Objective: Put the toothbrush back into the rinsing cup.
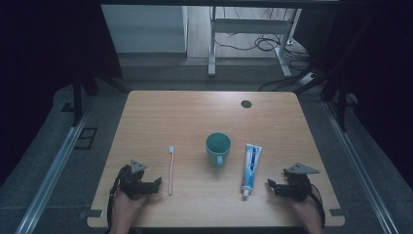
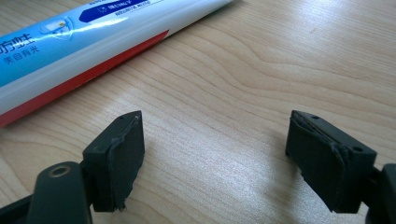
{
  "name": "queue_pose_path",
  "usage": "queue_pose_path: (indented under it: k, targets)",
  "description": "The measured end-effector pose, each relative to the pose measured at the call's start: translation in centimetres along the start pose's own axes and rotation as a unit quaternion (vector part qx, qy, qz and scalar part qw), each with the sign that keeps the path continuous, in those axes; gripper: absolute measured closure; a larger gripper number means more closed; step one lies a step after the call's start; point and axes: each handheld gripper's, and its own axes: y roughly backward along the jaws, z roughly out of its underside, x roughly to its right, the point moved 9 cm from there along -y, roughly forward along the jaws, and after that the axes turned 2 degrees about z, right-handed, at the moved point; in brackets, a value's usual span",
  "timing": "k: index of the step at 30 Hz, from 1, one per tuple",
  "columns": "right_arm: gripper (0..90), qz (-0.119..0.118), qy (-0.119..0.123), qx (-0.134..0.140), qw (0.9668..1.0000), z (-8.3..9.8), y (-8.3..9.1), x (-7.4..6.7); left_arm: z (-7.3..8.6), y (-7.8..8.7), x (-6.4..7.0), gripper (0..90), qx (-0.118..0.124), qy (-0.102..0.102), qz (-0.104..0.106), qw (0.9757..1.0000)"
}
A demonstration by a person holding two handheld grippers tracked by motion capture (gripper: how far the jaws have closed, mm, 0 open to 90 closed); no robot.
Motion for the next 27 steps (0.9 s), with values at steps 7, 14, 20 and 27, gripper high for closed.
queue_pose_path:
  k: [7,14,20,27]
  targets:
    - [18.4,-0.001,0.001,0.000,1.0000,0.01,-0.01,-0.02,-0.06,-0.02,-0.05,4.2,0.002,0.001,0.000,1.0000]
    - [18.0,-0.002,0.002,-0.001,1.0000,0.01,-0.02,-0.04,-0.11,-0.04,-0.05,4.8,0.003,0.002,0.001,1.0000]
    - [17.8,-0.002,0.002,-0.001,1.0000,0.01,-0.03,-0.05,-0.11,-0.05,-0.04,4.8,0.003,0.002,0.002,1.0000]
    - [17.6,-0.002,0.002,-0.001,1.0000,0.01,-0.03,-0.06,-0.15,0.30,-0.32,12.2,0.004,-0.003,0.002,1.0000]
